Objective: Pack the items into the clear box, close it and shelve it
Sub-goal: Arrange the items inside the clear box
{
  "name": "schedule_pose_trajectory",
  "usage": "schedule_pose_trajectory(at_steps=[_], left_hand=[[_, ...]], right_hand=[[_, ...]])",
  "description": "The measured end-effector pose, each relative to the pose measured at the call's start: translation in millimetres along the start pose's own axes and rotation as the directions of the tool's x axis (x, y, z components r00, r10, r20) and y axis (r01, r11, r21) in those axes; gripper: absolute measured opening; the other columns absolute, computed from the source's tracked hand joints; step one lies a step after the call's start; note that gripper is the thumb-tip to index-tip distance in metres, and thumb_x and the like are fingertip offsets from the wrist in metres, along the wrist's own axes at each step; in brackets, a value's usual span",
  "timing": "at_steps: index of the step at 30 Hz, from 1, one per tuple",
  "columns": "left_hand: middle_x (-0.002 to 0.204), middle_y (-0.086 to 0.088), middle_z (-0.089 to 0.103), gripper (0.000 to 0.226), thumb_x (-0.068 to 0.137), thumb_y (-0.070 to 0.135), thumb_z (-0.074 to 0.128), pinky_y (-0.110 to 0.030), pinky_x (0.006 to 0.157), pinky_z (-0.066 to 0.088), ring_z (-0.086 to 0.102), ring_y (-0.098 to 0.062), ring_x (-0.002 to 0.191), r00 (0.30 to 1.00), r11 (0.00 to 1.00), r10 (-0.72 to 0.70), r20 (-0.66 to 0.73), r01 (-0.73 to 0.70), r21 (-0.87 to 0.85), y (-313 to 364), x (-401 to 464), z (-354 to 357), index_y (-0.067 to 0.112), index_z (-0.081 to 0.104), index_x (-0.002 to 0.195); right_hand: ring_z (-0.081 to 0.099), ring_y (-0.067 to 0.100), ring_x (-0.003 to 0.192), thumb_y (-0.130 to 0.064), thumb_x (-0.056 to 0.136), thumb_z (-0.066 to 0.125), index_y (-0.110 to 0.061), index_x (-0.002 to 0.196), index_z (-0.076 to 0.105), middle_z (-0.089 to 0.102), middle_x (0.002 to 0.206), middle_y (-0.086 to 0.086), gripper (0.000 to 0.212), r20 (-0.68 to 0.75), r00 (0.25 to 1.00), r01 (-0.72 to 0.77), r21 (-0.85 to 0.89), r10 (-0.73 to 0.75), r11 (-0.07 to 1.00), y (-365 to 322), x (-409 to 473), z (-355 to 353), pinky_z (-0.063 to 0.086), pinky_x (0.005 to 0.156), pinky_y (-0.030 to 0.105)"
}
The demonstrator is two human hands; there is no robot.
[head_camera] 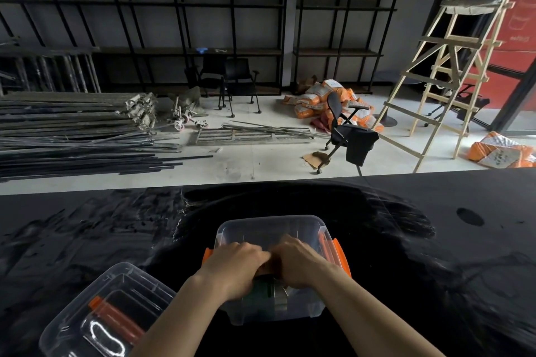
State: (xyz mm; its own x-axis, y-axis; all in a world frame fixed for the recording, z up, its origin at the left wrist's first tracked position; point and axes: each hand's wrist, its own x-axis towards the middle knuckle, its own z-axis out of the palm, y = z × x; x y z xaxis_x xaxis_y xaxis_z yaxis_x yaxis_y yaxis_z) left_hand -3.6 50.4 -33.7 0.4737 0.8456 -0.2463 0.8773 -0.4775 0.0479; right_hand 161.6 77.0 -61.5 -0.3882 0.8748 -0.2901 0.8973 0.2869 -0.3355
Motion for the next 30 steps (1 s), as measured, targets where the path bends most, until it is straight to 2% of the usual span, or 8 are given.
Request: schedule_pose_trajectory(at_steps=[3, 6, 11, 15, 21, 25, 27, 30], left_hand=[[0.115, 0.0, 0.066, 0.045, 0.088, 0.0, 0.051, -0.049, 0.095, 0.046, 0.064, -0.031, 0.109, 0.997, 1.0, -0.018, 0.073, 0.017, 0.018, 0, 5, -1, 0.03, 0.061, 0.121], [0.117, -0.003, 0.069, 0.048, 0.091, 0.01, 0.051, -0.051, 0.099, 0.045, 0.065, -0.031, 0.11, 0.991, 0.999, -0.035, 0.129, 0.031, 0.037, -2, 9, 1, 0.04, 0.059, 0.128], [0.128, -0.003, 0.064, 0.052, 0.093, 0.022, 0.055, -0.057, 0.111, 0.028, 0.059, -0.03, 0.122, 0.983, 0.997, -0.052, 0.176, 0.04, 0.067, 0, 10, 0, 0.046, 0.049, 0.139], [0.129, -0.006, 0.065, 0.06, 0.09, 0.012, 0.059, -0.068, 0.114, 0.015, 0.058, -0.035, 0.125, 0.974, 0.992, -0.08, 0.21, 0.057, 0.113, 6, 13, -3, 0.039, 0.046, 0.143], [0.126, -0.006, 0.066, 0.051, 0.093, 0.014, 0.059, -0.067, 0.115, 0.011, 0.058, -0.034, 0.125, 0.974, 0.991, -0.093, 0.209, 0.07, 0.113, 5, 16, 0, 0.038, 0.053, 0.138], [0.134, -0.002, 0.061, 0.036, 0.1, 0.033, 0.048, -0.045, 0.112, 0.034, 0.054, -0.025, 0.128, 0.943, 0.99, -0.122, 0.309, 0.093, 0.104, 8, 16, -6, 0.031, 0.058, 0.135], [0.14, -0.001, 0.056, 0.041, 0.099, 0.034, 0.048, -0.044, 0.108, 0.039, 0.051, -0.026, 0.13, 0.922, 0.993, -0.112, 0.372, 0.091, 0.076, 7, 16, -8, 0.035, 0.051, 0.14], [0.139, -0.003, 0.057, 0.048, 0.098, 0.028, 0.048, -0.045, 0.107, 0.041, 0.053, -0.027, 0.127, 0.91, 0.99, -0.137, 0.391, 0.107, 0.096, 6, 17, -7, 0.033, 0.046, 0.146]], right_hand=[[0.056, 0.023, 0.107, -0.01, 0.089, 0.065, -0.025, 0.123, 0.059, 0.046, 0.121, 0.003, 0.037, 0.177, 0.984, -0.04, 0.045, 0.032, 0.998, 3, 3, -8, 0.045, 0.087, 0.032], [0.046, 0.027, 0.13, -0.026, 0.082, 0.074, -0.03, 0.143, 0.041, 0.046, 0.141, 0.002, 0.069, 0.221, 0.973, -0.062, 0.002, 0.06, 0.998, 7, 4, -16, 0.042, 0.105, 0.04], [0.043, 0.032, 0.128, -0.029, 0.074, 0.082, -0.028, 0.144, 0.034, 0.039, 0.139, 0.007, 0.086, 0.196, 0.979, -0.039, -0.069, 0.051, 0.997, -2, -5, -16, 0.048, 0.096, 0.043], [0.042, 0.035, 0.129, -0.019, 0.076, 0.081, -0.022, 0.144, 0.032, 0.029, 0.143, 0.009, 0.084, 0.127, 0.99, -0.044, -0.09, 0.055, 0.995, -6, -14, -10, 0.049, 0.096, 0.043], [0.053, 0.036, 0.119, -0.018, 0.077, 0.081, -0.013, 0.143, 0.035, 0.037, 0.138, 0.013, 0.08, 0.086, 0.993, -0.067, -0.098, 0.075, 0.993, -12, -18, -15, 0.049, 0.085, 0.036], [0.066, 0.025, 0.087, -0.011, 0.081, 0.077, -0.006, 0.118, 0.06, 0.063, 0.111, 0.012, 0.041, 0.054, 0.995, -0.08, -0.087, 0.085, 0.993, -23, -18, -19, 0.05, 0.066, 0.028], [0.068, 0.023, 0.079, -0.009, 0.083, 0.076, -0.005, 0.105, 0.067, 0.069, 0.098, 0.01, 0.024, 0.051, 0.996, -0.064, -0.12, 0.071, 0.991, -27, -18, -24, 0.043, 0.056, 0.024], [0.067, 0.025, 0.08, -0.01, 0.084, 0.076, -0.006, 0.104, 0.069, 0.071, 0.099, 0.012, 0.022, 0.03, 0.998, -0.046, -0.186, 0.052, 0.982, -31, -19, -34, 0.04, 0.055, 0.024]])
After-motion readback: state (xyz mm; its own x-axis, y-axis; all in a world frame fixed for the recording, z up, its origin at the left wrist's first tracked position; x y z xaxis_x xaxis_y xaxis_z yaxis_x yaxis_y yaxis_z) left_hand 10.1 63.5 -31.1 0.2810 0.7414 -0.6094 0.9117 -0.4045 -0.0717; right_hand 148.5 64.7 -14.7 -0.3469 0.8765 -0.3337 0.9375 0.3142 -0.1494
